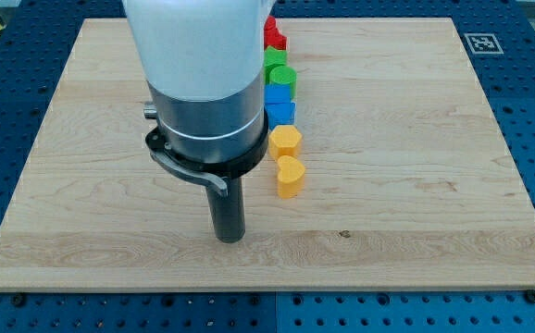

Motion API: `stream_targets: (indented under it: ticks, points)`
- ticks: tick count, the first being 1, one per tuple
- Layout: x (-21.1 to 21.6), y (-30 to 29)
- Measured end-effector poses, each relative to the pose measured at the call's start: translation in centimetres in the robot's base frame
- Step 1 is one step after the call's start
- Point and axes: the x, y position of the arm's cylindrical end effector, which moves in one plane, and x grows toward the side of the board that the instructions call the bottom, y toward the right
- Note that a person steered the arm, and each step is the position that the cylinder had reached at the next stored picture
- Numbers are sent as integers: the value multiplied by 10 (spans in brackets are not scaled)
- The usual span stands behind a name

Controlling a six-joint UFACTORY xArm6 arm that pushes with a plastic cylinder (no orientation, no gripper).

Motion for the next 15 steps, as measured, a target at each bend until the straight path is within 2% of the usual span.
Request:
stream_targets:
  ticks: [2, 4, 5, 8, 10, 11, 12, 14, 15]
  points:
    - [0, -2]
    - [-5, -94]
    - [-5, -112]
    - [-5, -91]
    - [-5, -47]
    - [-5, -46]
    - [-5, -9]
    - [-5, 116]
    - [-45, 144]
